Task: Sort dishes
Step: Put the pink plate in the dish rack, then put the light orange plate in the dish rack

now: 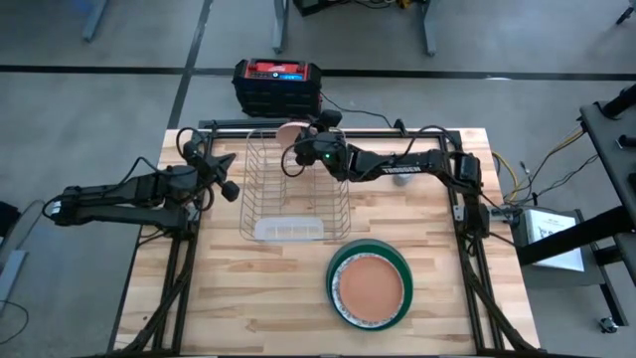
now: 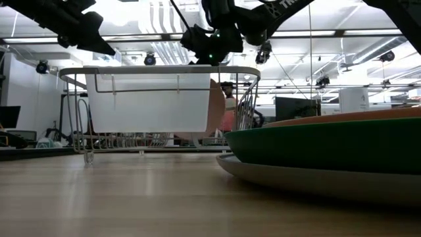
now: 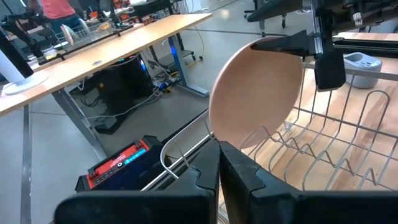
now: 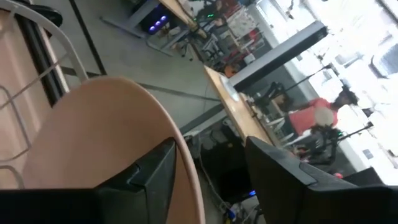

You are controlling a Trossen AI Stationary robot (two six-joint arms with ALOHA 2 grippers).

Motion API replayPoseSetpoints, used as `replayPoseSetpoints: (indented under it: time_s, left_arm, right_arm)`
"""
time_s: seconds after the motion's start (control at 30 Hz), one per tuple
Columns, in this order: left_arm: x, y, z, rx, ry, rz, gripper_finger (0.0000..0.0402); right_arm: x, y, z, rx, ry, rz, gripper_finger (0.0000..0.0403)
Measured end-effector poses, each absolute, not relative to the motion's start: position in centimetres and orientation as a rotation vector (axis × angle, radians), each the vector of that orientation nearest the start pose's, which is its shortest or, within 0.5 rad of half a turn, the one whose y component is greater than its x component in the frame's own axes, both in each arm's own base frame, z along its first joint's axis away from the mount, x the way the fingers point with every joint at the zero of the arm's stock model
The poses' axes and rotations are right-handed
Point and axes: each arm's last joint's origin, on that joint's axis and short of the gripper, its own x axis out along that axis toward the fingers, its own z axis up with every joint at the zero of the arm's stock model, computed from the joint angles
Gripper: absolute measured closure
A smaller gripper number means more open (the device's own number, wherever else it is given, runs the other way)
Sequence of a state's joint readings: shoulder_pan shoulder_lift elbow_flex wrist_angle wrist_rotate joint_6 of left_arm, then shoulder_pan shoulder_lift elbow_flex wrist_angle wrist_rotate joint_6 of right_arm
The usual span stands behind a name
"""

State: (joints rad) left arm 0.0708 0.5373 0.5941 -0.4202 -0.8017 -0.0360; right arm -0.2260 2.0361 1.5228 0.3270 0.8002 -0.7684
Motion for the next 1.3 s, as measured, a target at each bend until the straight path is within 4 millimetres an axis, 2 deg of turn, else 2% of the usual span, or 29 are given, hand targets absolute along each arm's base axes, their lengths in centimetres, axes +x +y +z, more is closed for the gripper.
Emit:
replayPoseSetpoints:
  time_s: [0.43,0.67,0.8,1.07,1.3]
  left_arm:
    - [11.5,2.9,28.1,0.099,0.332,0.869,0.0401]
    - [11.5,2.9,28.2,0.099,0.331,0.869,0.0401]
    - [11.5,2.9,28.2,0.099,0.33,0.869,0.0401]
    - [11.5,2.9,28.2,0.093,0.327,0.847,0.0401]
    - [12.2,2.4,28.8,0.066,0.268,0.625,0.0401]
  right_arm:
    - [45.5,-13.3,27.4,-0.685,0.571,-0.846,0.0156]
    - [45.3,-14.2,28.3,-0.508,0.594,-0.777,0.0124]
    - [45.2,-14.4,29.1,-0.476,0.603,-0.778,0.0112]
    - [44.1,-13.3,32.6,-0.418,0.738,-0.743,0.0125]
    - [41.3,-10.5,34.1,-0.359,0.868,-0.699,0.0161]
